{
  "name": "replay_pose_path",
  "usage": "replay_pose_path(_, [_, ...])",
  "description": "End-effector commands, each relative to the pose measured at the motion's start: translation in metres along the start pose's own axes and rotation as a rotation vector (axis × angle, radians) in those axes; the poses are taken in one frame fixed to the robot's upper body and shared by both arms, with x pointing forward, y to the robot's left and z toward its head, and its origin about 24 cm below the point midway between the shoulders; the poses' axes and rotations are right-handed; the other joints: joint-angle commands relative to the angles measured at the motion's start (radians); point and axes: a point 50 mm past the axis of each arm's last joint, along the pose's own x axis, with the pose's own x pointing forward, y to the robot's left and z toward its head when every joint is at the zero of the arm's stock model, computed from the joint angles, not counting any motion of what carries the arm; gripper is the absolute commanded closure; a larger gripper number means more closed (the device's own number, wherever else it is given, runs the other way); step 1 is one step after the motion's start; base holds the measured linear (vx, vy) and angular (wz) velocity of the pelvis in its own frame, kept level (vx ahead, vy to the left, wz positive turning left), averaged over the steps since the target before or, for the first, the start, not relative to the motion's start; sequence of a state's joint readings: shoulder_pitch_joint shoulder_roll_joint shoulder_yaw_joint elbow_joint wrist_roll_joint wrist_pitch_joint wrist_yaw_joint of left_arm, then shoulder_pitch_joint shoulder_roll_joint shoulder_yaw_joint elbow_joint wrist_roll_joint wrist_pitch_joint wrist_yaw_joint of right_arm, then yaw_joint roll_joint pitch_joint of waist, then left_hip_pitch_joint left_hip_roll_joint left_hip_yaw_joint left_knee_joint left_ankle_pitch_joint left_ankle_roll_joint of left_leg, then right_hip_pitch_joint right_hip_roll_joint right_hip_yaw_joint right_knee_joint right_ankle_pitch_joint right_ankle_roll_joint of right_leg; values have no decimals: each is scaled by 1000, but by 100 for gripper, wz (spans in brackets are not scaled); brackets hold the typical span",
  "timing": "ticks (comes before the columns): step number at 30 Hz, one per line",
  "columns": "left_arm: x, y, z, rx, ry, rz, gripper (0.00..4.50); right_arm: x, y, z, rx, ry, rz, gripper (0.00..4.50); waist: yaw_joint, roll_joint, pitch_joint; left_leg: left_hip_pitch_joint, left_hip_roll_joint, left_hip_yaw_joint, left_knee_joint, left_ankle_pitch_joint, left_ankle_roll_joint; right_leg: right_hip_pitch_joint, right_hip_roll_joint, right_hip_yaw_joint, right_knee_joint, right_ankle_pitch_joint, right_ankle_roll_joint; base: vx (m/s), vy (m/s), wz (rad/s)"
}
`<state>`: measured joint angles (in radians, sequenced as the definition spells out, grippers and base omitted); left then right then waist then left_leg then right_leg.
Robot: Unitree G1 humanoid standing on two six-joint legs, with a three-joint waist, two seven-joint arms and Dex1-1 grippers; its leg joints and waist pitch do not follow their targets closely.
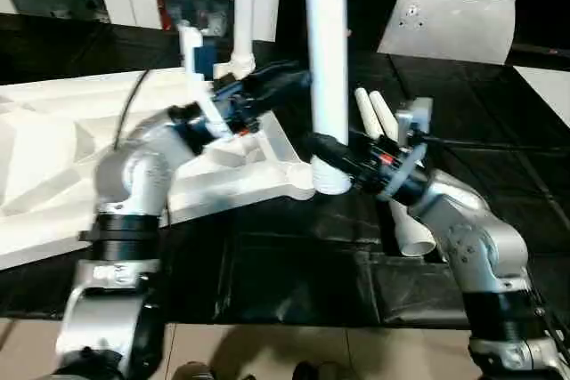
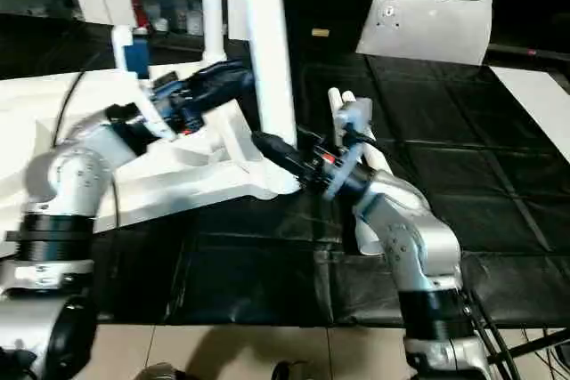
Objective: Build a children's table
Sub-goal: Insert table leg to table base
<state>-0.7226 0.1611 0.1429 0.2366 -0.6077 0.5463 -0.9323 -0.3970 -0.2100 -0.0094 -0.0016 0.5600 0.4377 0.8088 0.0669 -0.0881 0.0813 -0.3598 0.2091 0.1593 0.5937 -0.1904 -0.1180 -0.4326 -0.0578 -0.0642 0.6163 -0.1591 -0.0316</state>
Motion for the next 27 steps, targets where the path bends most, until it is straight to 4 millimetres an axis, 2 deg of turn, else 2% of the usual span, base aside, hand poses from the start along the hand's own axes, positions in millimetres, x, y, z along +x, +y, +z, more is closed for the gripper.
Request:
replay_pose_path(1, [10, -14, 6, -9, -30, -87, 220, 5, 8, -2, -16, 37, 38, 259, 7, 15, -87, -5, 8, 11, -57, -94, 38, 83, -61, 43, -75, -255, -136, 0, 0, 0])
replay_pose_path(5, [10, -20, 5, -51, -33, -133, 220, 4, 8, -4, -24, 51, 29, 259, 6, 14, -87, -5, 8, 11, -57, -98, 36, 82, -60, 42, -72, -239, -144, 0, 0, 0])
replay_pose_path(6, [8, -21, 5, -84, -26, -142, 202, 3, 7, -4, -27, 53, 24, 259, 5, 15, -88, -5, 8, 11, -55, -98, 34, 82, -60, 43, -71, -239, -146, 0, 0, 0])
replay_pose_path(7, [8, -20, 4, -87, -7, -136, 202, 2, 7, -4, -29, 54, 23, 259, 5, 15, -86, -5, 8, 10, -57, -100, 35, 81, -59, 41, -73, -249, -144, 0, 0, 0])
replay_pose_path(11, [8, -21, -1, -49, 38, -133, 173, 2, 6, -3, -33, 57, 22, 259, 7, 15, -87, -4, 8, 9, -57, -103, 35, 81, -58, 42, -75, -258, -126, 0, 0, 0])
replay_pose_path(17, [5, -22, -4, 8, 71, -123, 135, 2, 7, -4, -46, 72, 28, 259, 8, 15, -88, -4, 9, 9, -56, -92, 32, 82, -58, 42, -70, -230, -130, 0, 0, 0])
replay_pose_path(20, [6, -16, -5, 51, 75, -52, 135, 0, 9, -7, -90, 126, 51, 259, 12, 17, -89, -4, 10, 8, -55, -87, 29, 84, -58, 42, -70, -220, -129, 0, 0, 0])
replay_pose_path(22, [7, -16, -4, 42, 67, -56, 163, -1, 9, -9, -104, 145, 53, 259, 15, 16, -90, -4, 8, 9, -54, -88, 30, 84, -59, 43, -70, -224, -127, 0, 0, 0])
replay_pose_path(25, [8, -15, -6, 39, 81, -42, 173, -2, 8, -9, -113, 153, 47, 259, 19, 16, -90, -4, 9, 9, -54, -87, 29, 83, -59, 42, -69, -220, -130, 0, 0, 0])
replay_pose_path(27, [9, -14, -6, 39, 82, -28, 205, -2, 8, -9, -114, 153, 44, 259, 20, 17, -90, -4, 10, 8, -54, -93, 27, 82, -59, 42, -69, -222, -132, 0, 0, 0])
